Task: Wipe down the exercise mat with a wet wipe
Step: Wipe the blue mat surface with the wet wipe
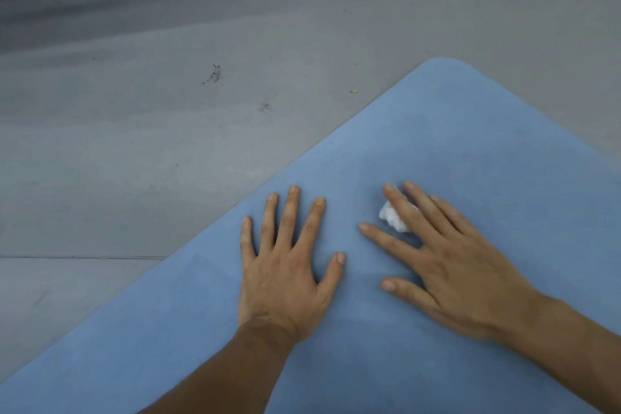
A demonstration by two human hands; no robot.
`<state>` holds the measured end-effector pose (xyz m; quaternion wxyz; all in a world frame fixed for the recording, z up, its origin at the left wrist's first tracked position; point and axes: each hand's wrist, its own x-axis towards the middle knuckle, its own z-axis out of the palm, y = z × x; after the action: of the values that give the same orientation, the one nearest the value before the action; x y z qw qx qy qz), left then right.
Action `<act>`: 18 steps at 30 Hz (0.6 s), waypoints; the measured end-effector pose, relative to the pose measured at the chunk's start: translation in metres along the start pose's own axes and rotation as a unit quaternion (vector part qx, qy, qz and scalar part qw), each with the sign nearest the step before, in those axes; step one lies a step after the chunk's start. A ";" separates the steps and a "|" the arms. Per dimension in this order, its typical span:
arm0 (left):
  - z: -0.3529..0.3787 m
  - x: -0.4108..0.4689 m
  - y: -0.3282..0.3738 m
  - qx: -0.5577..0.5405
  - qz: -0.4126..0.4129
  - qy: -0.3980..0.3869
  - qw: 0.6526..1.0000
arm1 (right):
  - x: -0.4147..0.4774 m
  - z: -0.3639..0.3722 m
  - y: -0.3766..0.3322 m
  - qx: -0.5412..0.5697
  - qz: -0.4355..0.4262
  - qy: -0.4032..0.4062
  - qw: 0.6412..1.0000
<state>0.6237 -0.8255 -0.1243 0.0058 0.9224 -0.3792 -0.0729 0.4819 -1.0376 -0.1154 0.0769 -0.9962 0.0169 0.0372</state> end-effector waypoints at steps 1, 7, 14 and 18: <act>0.000 0.000 0.000 0.000 0.000 0.001 1.000 | 0.001 0.000 -0.001 0.003 0.022 0.006 1.000; 0.001 0.001 -0.001 -0.001 0.002 0.006 1.000 | 0.043 -0.006 0.030 0.007 0.126 0.025 0.992; 0.002 0.002 -0.001 0.003 0.002 0.001 1.000 | 0.099 -0.016 0.068 0.055 0.261 0.041 0.963; 0.001 0.001 -0.001 -0.001 0.000 0.000 1.000 | 0.077 -0.016 0.024 0.054 0.147 0.000 0.988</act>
<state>0.6251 -0.8259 -0.1253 0.0062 0.9225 -0.3789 -0.0734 0.5587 -1.0657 -0.1094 0.1245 -0.9772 0.1655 0.0476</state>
